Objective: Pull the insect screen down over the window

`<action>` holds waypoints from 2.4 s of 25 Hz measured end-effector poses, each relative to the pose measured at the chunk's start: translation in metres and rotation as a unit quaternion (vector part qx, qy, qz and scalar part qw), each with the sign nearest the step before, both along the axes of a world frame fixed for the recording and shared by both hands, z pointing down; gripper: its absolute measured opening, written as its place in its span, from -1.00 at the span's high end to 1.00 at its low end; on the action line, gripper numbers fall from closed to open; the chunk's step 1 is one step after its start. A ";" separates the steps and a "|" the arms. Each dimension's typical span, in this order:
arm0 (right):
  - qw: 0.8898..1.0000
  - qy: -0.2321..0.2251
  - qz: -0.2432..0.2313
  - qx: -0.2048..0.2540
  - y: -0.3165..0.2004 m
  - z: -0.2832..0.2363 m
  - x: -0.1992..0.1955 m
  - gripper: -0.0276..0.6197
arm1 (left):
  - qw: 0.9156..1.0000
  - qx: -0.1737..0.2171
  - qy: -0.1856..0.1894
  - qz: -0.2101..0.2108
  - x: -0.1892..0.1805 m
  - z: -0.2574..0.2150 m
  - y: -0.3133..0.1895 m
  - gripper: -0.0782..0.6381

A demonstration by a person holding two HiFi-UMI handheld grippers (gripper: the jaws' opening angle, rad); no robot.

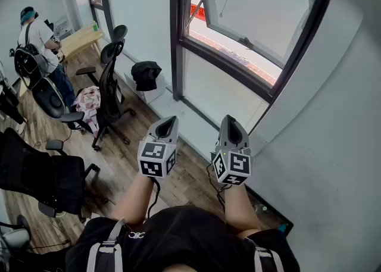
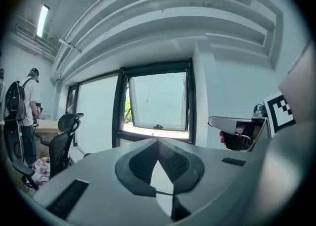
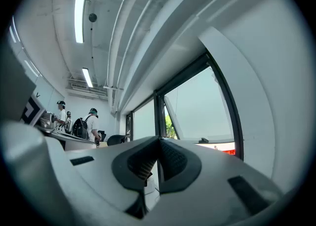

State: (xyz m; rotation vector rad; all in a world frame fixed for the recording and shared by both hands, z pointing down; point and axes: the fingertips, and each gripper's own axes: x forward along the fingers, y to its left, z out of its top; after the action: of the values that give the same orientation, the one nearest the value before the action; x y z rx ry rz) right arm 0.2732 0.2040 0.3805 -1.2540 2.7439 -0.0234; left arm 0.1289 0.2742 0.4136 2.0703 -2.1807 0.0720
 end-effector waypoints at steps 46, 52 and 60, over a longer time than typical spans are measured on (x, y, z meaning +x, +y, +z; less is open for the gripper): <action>0.999 -0.009 0.048 0.020 -0.167 0.021 -0.090 0.91 | 0.999 0.011 -0.038 0.025 -0.099 0.025 -0.171 0.75; 0.999 -0.004 0.052 0.014 -0.241 0.024 -0.116 0.91 | 0.999 0.009 -0.036 0.033 -0.127 0.024 -0.248 0.75; 0.997 -0.005 0.072 0.016 -0.337 0.005 -0.128 0.91 | 0.998 0.001 -0.039 0.046 -0.147 0.017 -0.348 0.75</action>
State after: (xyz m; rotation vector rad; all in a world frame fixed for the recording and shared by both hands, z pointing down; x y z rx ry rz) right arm 0.1453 -0.1329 0.3859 -1.4360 2.6267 0.0280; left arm -0.0179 -0.0740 0.4302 2.2029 -2.1288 0.1623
